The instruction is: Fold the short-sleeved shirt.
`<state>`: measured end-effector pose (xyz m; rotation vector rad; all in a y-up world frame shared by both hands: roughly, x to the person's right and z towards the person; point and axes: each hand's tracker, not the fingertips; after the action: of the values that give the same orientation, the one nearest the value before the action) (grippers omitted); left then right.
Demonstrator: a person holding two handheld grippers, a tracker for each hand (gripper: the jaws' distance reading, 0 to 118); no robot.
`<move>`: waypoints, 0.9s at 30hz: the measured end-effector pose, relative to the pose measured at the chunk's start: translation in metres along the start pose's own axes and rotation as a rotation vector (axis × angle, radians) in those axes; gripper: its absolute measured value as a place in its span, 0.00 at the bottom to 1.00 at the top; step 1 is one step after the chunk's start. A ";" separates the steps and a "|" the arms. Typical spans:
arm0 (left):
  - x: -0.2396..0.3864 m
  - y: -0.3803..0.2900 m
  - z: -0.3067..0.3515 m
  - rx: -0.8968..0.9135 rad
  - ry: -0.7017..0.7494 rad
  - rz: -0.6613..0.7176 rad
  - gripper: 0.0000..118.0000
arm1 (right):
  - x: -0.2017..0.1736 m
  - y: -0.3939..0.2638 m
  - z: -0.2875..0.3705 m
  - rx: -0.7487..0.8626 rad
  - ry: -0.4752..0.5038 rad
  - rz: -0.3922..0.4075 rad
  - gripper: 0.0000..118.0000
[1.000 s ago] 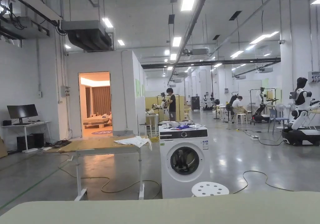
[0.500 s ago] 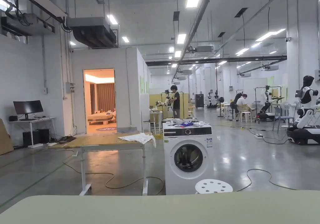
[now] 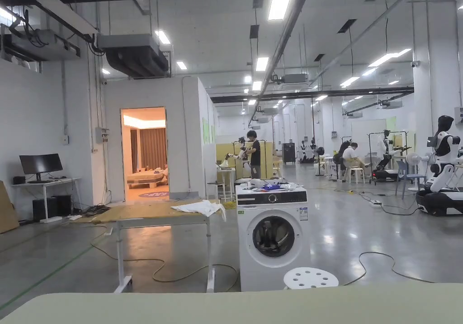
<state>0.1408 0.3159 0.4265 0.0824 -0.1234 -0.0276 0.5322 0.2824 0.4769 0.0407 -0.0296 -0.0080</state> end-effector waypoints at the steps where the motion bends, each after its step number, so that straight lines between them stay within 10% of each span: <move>1: 0.000 0.000 0.000 -0.003 0.000 -0.002 1.00 | 0.000 0.000 0.000 -0.001 0.000 -0.003 1.00; 8: 0.002 -0.001 0.000 -0.011 0.003 -0.001 1.00 | 0.002 0.004 -0.003 -0.014 -0.046 -0.047 1.00; 17: 0.007 -0.004 -0.003 -0.051 -0.030 0.017 1.00 | 0.004 0.026 -0.014 -0.287 -0.212 -0.461 1.00; 21: 0.013 -0.006 -0.005 -0.068 -0.071 0.033 1.00 | 0.007 0.026 -0.015 -0.321 -0.081 -0.584 1.00; 27: 0.019 -0.007 -0.006 -0.072 -0.095 0.010 1.00 | 0.006 0.029 -0.016 -0.306 -0.141 -0.493 1.00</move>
<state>0.1597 0.3089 0.4225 0.0083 -0.2179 -0.0258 0.5385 0.3123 0.4619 -0.2597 -0.1582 -0.5075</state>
